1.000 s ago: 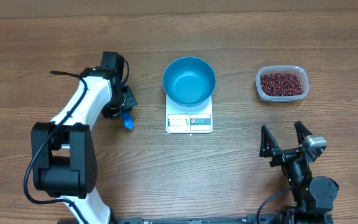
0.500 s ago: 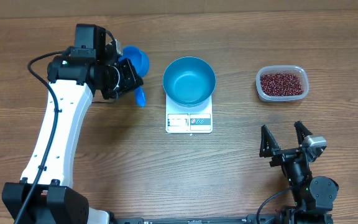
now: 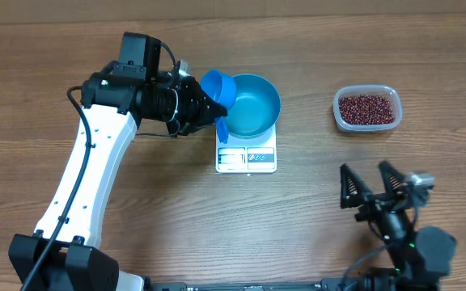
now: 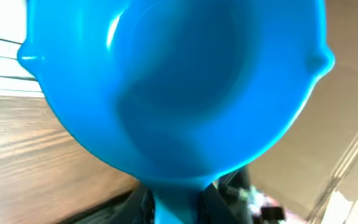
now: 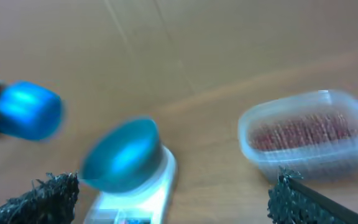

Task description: Scoop item into bowl and weigh 150g on scale

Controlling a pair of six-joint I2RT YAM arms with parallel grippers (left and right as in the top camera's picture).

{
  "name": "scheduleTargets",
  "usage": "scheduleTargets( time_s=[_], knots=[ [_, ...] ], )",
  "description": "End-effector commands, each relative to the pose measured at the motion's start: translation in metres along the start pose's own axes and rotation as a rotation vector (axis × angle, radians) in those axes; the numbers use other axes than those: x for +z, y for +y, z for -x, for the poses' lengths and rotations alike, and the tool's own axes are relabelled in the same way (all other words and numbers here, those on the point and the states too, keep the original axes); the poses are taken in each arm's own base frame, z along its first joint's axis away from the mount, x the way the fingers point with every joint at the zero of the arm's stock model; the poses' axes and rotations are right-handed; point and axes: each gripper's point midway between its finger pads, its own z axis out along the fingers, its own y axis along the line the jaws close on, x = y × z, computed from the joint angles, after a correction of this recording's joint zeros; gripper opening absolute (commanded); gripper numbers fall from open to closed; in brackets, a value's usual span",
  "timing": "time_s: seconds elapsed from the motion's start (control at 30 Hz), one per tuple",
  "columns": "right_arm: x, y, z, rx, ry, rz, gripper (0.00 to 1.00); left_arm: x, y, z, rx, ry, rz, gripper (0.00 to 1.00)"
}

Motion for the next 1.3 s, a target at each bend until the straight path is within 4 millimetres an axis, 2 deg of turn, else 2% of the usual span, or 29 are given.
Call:
scheduleTargets(
  time_s=[0.0, 0.07, 0.13, 0.17, 0.2, 0.23, 0.27, 0.3, 0.33, 0.37, 0.43, 0.47, 0.53, 0.57, 0.6, 0.7, 0.8, 1.03, 1.17, 1.27],
  knots=[
    [-0.019, 0.053, 0.089, -0.041, 0.064, 0.039, 1.00, 0.002, -0.042, -0.021, 0.003, 0.095, -0.146, 0.04],
    [-0.014, 0.073, 0.107, 0.028, 0.253, 0.064, 1.00, 0.008, -0.049, -0.027, -0.086, 0.114, -0.147, 0.04],
    [-0.002, 0.117, 0.120, 0.109, 0.398, 0.300, 1.00, 0.013, -0.058, -0.032, -0.178, 0.130, -0.156, 0.04],
    [0.002, 0.130, 0.119, 0.136, 0.439, 0.407, 1.00, 0.016, -0.064, -0.033, -0.161, 0.130, -0.169, 0.04],
    [0.012, 0.128, 0.115, 0.187, 0.478, 0.410, 0.79, 0.019, -0.070, -0.037, -0.158, 0.138, -0.177, 0.04],
    [0.025, 0.118, 0.105, 0.252, 0.537, 0.381, 0.76, 0.024, -0.075, -0.042, -0.191, 0.149, -0.178, 0.04],
    [0.030, 0.114, 0.100, 0.270, 0.560, 0.366, 0.72, 0.026, -0.078, -0.041, -0.184, 0.135, -0.180, 0.04],
    [0.040, 0.097, 0.089, 0.293, 0.595, 0.274, 0.68, 0.030, -0.080, -0.038, -0.162, 0.097, -0.175, 0.04],
    [0.046, 0.080, 0.082, 0.295, 0.610, 0.183, 0.81, 0.033, -0.078, -0.036, -0.159, 0.070, -0.159, 0.04],
    [0.049, 0.080, 0.080, 0.309, 0.622, 0.186, 1.00, 0.034, -0.078, -0.035, -0.158, 0.060, -0.153, 0.04],
    [0.057, 0.081, 0.076, 0.335, 0.649, 0.221, 1.00, 0.034, -0.077, -0.033, -0.159, 0.049, -0.148, 0.04],
    [0.061, 0.078, 0.072, 0.347, 0.669, 0.212, 0.94, 0.034, -0.077, -0.033, -0.158, 0.046, -0.147, 0.04],
    [0.066, 0.084, 0.063, 0.345, 0.708, 0.231, 0.57, 0.035, -0.073, -0.027, -0.161, 0.007, -0.129, 0.04],
    [0.066, 0.092, 0.061, 0.328, 0.715, 0.255, 0.53, 0.035, -0.073, -0.026, -0.161, 0.002, -0.127, 0.04],
    [0.068, 0.104, 0.059, 0.296, 0.717, 0.291, 0.53, 0.035, -0.073, -0.026, -0.161, 0.003, -0.127, 0.05],
    [0.080, 0.110, 0.049, 0.283, 0.710, 0.175, 0.58, 0.036, -0.073, -0.026, -0.161, 0.002, -0.126, 0.05],
    [0.086, 0.130, 0.043, 0.212, 0.683, 0.164, 0.64, 0.036, -0.072, -0.026, -0.158, 0.003, -0.126, 0.04],
    [0.094, 0.172, 0.050, 0.205, 0.601, 0.212, 0.68, 0.035, -0.074, -0.028, -0.221, 0.019, -0.131, 0.04],
    [0.097, 0.171, 0.056, 0.189, 0.566, 0.157, 0.70, 0.036, -0.073, -0.028, -0.252, 0.019, -0.129, 0.04],
    [0.102, 0.169, 0.048, 0.200, 0.591, 0.140, 0.70, 0.038, -0.073, -0.029, -0.252, 0.025, -0.125, 0.04]
  ],
)
